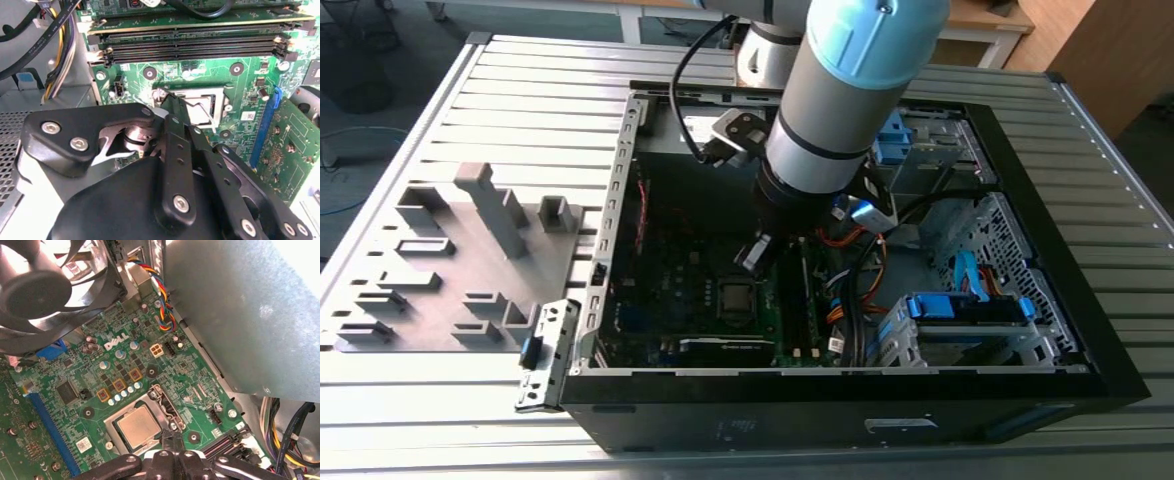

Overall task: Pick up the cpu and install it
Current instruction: 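Install the first cpu locking lever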

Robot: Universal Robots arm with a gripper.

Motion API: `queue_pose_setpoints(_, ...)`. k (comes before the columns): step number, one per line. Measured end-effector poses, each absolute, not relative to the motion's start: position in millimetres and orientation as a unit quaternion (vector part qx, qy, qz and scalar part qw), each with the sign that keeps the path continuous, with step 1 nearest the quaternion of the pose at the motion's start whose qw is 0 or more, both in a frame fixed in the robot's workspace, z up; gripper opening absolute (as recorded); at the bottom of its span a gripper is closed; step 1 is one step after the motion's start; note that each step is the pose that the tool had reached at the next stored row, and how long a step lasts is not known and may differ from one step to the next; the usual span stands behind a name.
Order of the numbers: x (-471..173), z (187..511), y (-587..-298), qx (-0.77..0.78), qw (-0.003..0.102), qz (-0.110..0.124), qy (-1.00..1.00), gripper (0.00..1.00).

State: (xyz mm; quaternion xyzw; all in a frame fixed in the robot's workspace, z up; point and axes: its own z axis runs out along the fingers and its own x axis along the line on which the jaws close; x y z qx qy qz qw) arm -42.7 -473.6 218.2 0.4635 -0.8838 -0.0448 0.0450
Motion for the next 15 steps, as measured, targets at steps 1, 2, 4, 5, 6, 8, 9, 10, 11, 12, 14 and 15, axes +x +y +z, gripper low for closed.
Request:
queue_pose_setpoints(1, -43, 218, -474, 0.464, 0.045, -0.045, -0.884, 0.11)
queue_pose_setpoints(2, -43, 218, -474, 0.464, 0.045, -0.045, -0.884, 0.11)
queue_pose_setpoints(4, -43, 218, -475, 0.464, 0.045, -0.045, -0.884, 0.11)
queue_pose_setpoints(5, -43, 218, -477, 0.464, 0.045, -0.045, -0.884, 0.11)
queue_pose_setpoints(6, -43, 217, -478, 0.464, 0.045, -0.045, -0.884, 0.11)
queue_pose_setpoints(8, -43, 216, -481, 0.464, 0.045, -0.045, -0.884, 0.11)
queue_pose_setpoints(9, -43, 215, -482, 0.464, 0.045, -0.045, -0.884, 0.11)
queue_pose_setpoints(10, -43, 213, -484, 0.464, 0.045, -0.045, -0.884, 0.11)
queue_pose_setpoints(11, -43, 212, -485, 0.464, 0.046, -0.045, -0.884, 0.11)
queue_pose_setpoints(12, -43, 211, -486, 0.464, 0.046, -0.045, -0.884, 0.11)
queue_pose_setpoints(14, -43, 208, -488, 0.463, 0.046, -0.045, -0.884, 0.11)
queue_pose_setpoints(15, -43, 208, -488, 0.463, 0.046, -0.045, -0.884, 0.11)
